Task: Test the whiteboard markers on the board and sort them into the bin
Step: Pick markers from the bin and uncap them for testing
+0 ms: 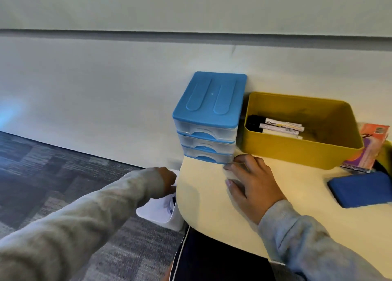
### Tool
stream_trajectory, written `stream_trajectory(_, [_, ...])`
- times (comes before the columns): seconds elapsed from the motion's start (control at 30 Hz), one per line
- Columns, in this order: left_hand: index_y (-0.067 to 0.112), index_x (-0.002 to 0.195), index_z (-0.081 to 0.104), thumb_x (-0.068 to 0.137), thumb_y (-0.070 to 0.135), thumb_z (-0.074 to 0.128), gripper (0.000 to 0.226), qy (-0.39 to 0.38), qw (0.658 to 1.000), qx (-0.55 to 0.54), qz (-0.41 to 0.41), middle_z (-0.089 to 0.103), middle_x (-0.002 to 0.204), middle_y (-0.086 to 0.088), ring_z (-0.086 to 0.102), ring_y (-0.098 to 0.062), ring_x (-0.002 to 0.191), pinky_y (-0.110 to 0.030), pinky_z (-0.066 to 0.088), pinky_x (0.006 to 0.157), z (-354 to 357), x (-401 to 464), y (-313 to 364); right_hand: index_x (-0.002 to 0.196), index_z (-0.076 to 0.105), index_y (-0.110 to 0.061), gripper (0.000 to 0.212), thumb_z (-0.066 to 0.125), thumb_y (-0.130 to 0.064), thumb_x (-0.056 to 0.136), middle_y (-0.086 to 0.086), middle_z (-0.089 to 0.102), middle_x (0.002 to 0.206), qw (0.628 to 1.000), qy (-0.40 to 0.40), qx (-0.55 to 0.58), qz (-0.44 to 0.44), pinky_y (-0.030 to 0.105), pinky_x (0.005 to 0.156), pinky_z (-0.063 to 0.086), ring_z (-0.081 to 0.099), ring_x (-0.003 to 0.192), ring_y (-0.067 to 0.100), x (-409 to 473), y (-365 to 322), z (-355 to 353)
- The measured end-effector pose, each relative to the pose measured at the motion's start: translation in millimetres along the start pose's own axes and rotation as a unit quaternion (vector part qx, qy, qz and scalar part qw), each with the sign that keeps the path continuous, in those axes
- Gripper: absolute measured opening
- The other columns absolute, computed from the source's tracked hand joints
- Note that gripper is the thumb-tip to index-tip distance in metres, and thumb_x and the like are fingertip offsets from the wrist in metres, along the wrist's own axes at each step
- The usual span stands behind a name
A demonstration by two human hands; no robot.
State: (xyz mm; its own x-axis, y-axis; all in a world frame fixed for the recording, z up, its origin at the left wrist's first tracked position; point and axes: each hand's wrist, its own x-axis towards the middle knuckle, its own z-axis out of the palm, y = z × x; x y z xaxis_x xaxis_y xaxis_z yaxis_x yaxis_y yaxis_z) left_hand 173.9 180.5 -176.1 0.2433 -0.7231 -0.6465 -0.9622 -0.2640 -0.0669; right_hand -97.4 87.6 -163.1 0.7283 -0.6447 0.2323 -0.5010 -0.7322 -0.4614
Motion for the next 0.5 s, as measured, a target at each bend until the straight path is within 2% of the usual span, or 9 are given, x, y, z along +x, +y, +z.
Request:
stream_trajectory(0.07, [0.021,0.107,0.066,0.094,0.050,0.038,0.043,0.008,0.997,0.071,0.004,0.067,0.107,-0.007,0.067,-0.029,0.095,-0.034,0.053,0.081,-20,-25,13,0.115,0.068,-0.025,0.034,0.055,-0.037,0.086,-0.004,0.053,0.117,0.999,-0.003,0.040,-0.003,0.042,0.093,0.047,0.050,0.110,0.022,-1,4,-4])
stream_trajectory(0.2, [0.018,0.110,0.068,0.098,0.044,0.034,0.044,-0.002,0.986,0.165,0.007,0.066,0.115,-0.006,0.063,-0.028,0.105,-0.034,0.051,0.088,-54,-67,32,0.115,0.067,-0.026,0.031,0.058,-0.026,0.086,-0.008,0.056,0.112,0.995,-0.009,0.099,-0.009,0.036,0.093,0.049,0.054,0.107,0.017,-12,15,-27])
stream_trajectory(0.3, [0.020,0.099,0.066,0.100,0.043,0.038,0.036,-0.007,0.989,0.134,0.063,0.063,0.097,0.000,0.055,-0.017,0.091,-0.029,0.047,0.083,-89,-105,54,0.117,0.064,-0.031,0.027,0.058,-0.021,0.092,-0.013,0.059,0.103,0.994,-0.022,0.105,-0.022,0.023,0.086,0.050,0.059,0.096,0.005,-15,20,-61])
stream_trajectory(0.37, [0.024,0.091,0.063,0.099,0.042,0.042,0.029,0.037,0.988,0.094,0.115,0.060,0.080,0.006,0.054,-0.011,0.077,-0.026,0.049,0.080,-115,-126,69,0.113,0.066,-0.031,0.025,0.061,-0.015,0.094,-0.015,0.063,0.089,0.994,-0.013,0.102,-0.027,0.020,0.074,0.051,0.061,0.080,0.002,-12,23,-87])
stream_trajectory(0.43, [0.025,0.089,0.061,0.099,0.039,0.046,0.023,0.093,0.980,0.055,0.166,0.065,0.074,0.006,0.059,-0.010,0.070,-0.023,0.050,0.072,-139,-138,83,0.106,0.069,-0.028,0.019,0.062,-0.015,0.093,-0.016,0.064,0.079,0.995,0.003,0.093,-0.031,0.021,0.066,0.053,0.062,0.069,0.000,-5,28,-114])
stream_trajectory(0.5, [0.027,0.090,0.060,0.099,0.036,0.051,0.017,0.173,0.959,0.015,0.226,0.064,0.071,0.008,0.059,-0.010,0.066,-0.022,0.047,0.065,-162,-140,95,0.099,0.073,-0.024,0.014,0.064,-0.017,0.092,-0.023,0.060,0.074,0.997,0.024,0.072,-0.033,0.016,0.063,0.050,0.060,0.064,-0.004,8,35,-139])
